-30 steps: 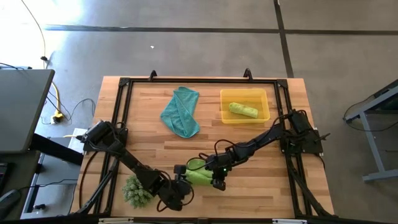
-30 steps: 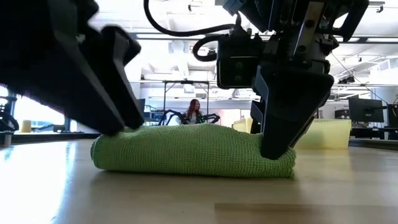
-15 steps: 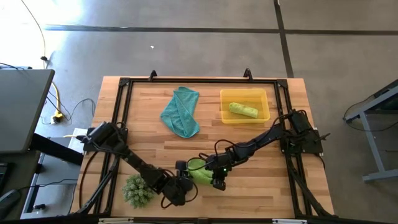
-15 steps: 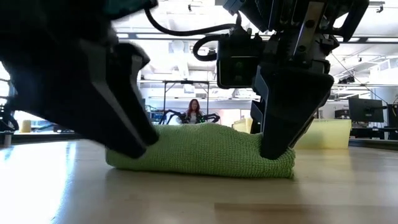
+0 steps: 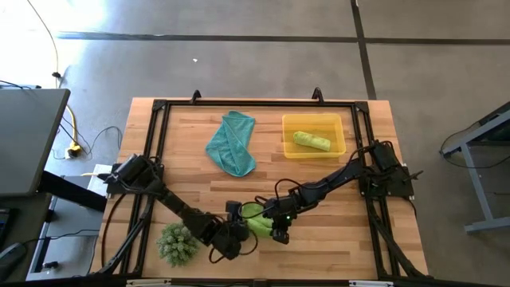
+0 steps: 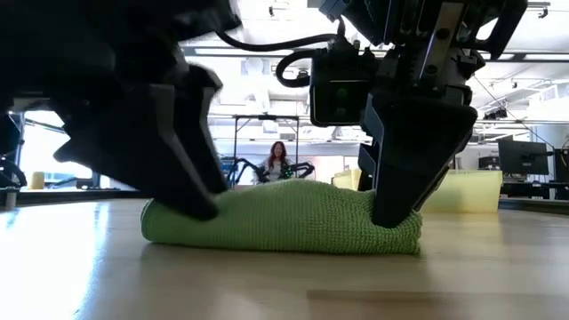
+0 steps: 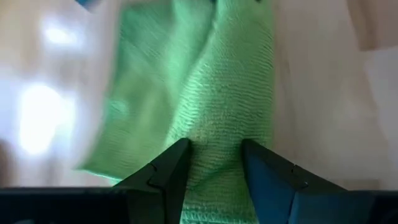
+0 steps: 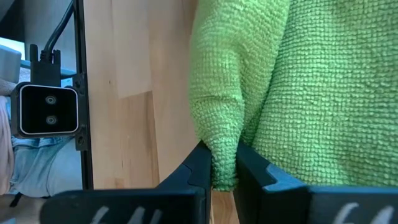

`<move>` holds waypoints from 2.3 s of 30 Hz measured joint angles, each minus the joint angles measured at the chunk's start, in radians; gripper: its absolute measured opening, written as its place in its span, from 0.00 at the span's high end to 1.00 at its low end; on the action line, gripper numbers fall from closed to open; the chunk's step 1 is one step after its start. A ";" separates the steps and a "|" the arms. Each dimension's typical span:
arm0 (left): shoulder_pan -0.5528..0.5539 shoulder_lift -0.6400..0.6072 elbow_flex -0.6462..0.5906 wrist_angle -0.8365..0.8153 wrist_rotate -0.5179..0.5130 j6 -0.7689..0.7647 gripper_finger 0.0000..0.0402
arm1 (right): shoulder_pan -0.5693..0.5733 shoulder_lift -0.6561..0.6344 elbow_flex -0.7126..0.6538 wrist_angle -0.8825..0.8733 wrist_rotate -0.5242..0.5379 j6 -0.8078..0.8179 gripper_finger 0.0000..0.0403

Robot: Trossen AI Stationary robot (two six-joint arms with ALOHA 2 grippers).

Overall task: Roll microfiber towels into tight, uniform cylinder then place into a basket
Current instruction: Roll the green towel

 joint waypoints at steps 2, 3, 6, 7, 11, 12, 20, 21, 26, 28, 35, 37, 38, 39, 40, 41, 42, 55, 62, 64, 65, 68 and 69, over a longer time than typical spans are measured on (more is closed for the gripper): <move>0.014 0.007 0.001 0.000 0.101 -0.031 0.65 | 0.000 0.000 0.000 0.000 0.000 0.000 0.94; 0.018 0.009 0.001 0.001 0.132 -0.035 0.65 | 0.000 0.000 0.000 0.000 0.000 0.000 0.94; 0.019 0.018 0.004 0.007 0.179 -0.042 0.65 | 0.000 0.000 0.000 -0.002 0.000 -0.005 0.94; 0.017 0.020 0.004 0.007 0.178 -0.054 0.65 | 0.000 0.000 0.000 -0.002 0.000 -0.008 0.94; 0.020 0.022 0.004 0.003 0.178 -0.106 0.65 | 0.000 -0.006 0.000 -0.008 -0.004 -0.093 0.87; 0.021 0.022 0.004 0.002 0.181 -0.120 0.65 | 0.000 -0.013 0.000 -0.014 -0.004 -0.111 0.84; 0.031 0.024 0.003 -0.005 0.225 -0.223 0.65 | 0.040 -0.114 0.036 -0.135 0.029 -0.367 0.62; 0.031 0.024 0.003 -0.005 0.225 -0.233 0.65 | 0.061 -0.128 0.036 -0.136 0.073 -0.409 0.61; 0.034 0.025 0.002 -0.006 0.229 -0.265 0.65 | 0.198 -0.158 0.036 -0.124 0.432 -0.616 0.64; 0.034 0.025 0.002 -0.006 0.231 -0.271 0.65 | 0.251 -0.155 0.036 -0.112 0.558 -0.664 0.66; 0.040 0.025 0.001 -0.002 0.238 -0.282 0.65 | 0.346 -0.074 0.038 0.007 0.761 -0.696 0.70; 0.040 0.025 0.001 -0.001 0.237 -0.292 0.65 | 0.346 -0.043 0.038 0.032 0.764 -0.715 0.70; 0.040 0.025 0.000 0.000 0.237 -0.297 0.65 | 0.344 -0.031 0.038 0.026 0.775 -0.716 0.70; 0.040 0.025 0.000 0.000 0.237 -0.301 0.65 | 0.340 -0.022 0.038 0.018 0.793 -0.724 0.70; 0.040 0.025 0.000 0.001 0.236 -0.303 0.65 | 0.336 -0.017 0.038 0.012 0.810 -0.725 0.70; 0.040 0.025 0.000 0.003 0.236 -0.305 0.65 | 0.330 -0.015 0.038 0.005 0.817 -0.719 0.70; 0.040 0.025 0.000 0.003 0.236 -0.306 0.65 | 0.324 -0.015 0.038 -0.002 0.818 -0.707 0.69; 0.040 0.025 -0.001 0.026 0.238 -0.329 0.65 | 0.239 -0.014 0.035 -0.055 0.709 -0.574 0.47; 0.039 -0.011 -0.004 0.027 0.257 -0.331 0.65 | 0.206 -0.014 0.035 -0.119 0.702 -0.463 0.52; 0.037 -0.029 -0.006 0.028 0.275 -0.331 0.65 | 0.200 -0.014 0.035 -0.144 0.702 -0.423 0.54; 0.034 -0.040 -0.006 0.030 0.281 -0.331 0.65 | 0.195 -0.014 0.035 -0.159 0.700 -0.400 0.55; 0.025 -0.075 -0.005 0.037 0.284 -0.330 0.65 | 0.184 -0.014 0.034 -0.190 0.672 -0.334 0.60; 0.021 -0.086 -0.005 0.035 0.282 -0.330 0.65 | 0.181 -0.014 0.035 -0.197 0.658 -0.317 0.62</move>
